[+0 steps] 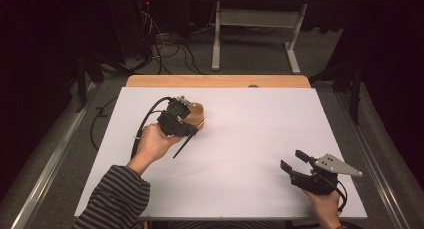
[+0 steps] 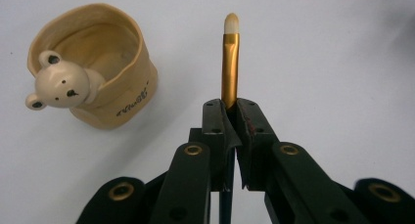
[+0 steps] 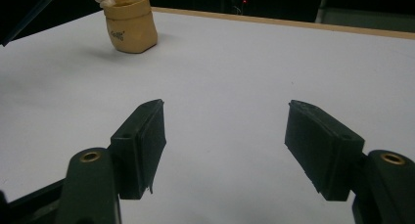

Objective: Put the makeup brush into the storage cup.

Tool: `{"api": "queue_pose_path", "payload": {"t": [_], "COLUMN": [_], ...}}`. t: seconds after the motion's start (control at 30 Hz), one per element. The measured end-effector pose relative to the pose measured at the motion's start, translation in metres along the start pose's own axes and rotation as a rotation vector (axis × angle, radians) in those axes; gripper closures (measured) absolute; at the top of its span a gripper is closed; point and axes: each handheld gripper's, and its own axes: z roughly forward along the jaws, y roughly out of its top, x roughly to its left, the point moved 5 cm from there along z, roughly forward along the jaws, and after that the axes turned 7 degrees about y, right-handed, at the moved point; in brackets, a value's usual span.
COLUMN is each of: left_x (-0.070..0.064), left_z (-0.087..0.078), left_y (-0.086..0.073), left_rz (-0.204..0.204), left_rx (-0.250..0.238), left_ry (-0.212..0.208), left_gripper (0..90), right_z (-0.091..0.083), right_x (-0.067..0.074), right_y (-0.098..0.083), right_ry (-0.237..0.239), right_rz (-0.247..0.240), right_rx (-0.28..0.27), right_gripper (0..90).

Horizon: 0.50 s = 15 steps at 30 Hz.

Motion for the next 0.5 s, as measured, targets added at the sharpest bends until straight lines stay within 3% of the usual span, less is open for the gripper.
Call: {"api": "queue_pose_path", "payload": {"t": [0.47, 0.5], "left_x": [0.001, 0.002], "left_z": [-0.002, -0.002], "left_y": [0.014, 0.014], "left_rz": [-0.025, -0.007], "left_rx": [-0.091, -0.081], "left_ry": [0.018, 0.018], "left_gripper": [83.5, 83.5], "right_z": [-0.001, -0.001], "right_x": [0.001, 0.001], "right_y": [0.0, 0.0], "right_ry": [0.0, 0.001], "right_rz": [0.01, 0.004], "right_rx": [-0.006, -0.004], "right_gripper": [33.2, 33.3]}}
